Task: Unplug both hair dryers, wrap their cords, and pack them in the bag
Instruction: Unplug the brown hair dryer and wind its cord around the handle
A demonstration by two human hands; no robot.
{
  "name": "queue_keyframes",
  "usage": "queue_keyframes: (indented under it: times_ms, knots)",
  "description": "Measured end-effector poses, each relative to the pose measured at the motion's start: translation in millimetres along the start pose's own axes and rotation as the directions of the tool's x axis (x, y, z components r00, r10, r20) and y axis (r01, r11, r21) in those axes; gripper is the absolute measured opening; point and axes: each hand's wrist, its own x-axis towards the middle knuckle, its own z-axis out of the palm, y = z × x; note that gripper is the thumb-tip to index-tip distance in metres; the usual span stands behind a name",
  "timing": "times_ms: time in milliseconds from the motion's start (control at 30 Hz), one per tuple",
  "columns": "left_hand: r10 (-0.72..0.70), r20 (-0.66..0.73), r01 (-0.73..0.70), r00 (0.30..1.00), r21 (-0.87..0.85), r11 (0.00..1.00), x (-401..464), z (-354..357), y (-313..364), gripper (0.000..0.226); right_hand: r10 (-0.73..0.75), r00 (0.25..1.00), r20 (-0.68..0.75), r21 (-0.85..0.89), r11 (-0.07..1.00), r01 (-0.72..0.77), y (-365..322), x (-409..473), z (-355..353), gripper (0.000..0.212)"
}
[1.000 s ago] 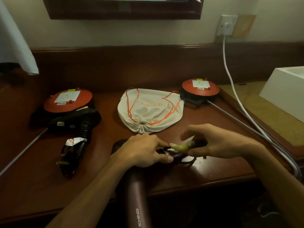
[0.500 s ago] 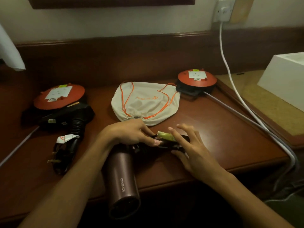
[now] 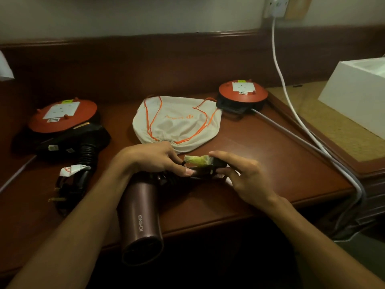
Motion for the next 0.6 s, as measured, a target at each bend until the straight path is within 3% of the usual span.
queue_keyframes:
  times_ms: [167, 367, 433, 600]
  knots:
    - [-0.017, 0.019, 0.017, 1.0, 0.02, 1.0, -3.7, -5.8, -0.1, 0.036, -0.087, 0.996, -0.004, -0.106, 0.991, 0.087, -0.1, -3.2, 9.1, 0.053]
    - [-0.061, -0.003, 0.061, 0.998, 0.052, 0.997, -3.9, -8.6, 1.5, 0.043, 0.033, 0.948, 0.317, -0.199, 0.979, 0.032, -9.2, -12.2, 4.5, 0.075]
    - [-0.073, 0.001, 0.073, 0.997, 0.045, 0.996, -4.3, -8.4, 2.2, 0.044, 0.031, 0.957, 0.287, -0.287, 0.956, 0.055, -11.5, -12.0, 6.9, 0.079]
    - [-0.097, 0.02, 0.096, 0.995, 0.024, 0.995, -5.7, -9.9, 5.6, 0.04, -0.06, 0.974, 0.219, -0.417, 0.897, 0.149, -12.5, -5.3, 11.8, 0.062]
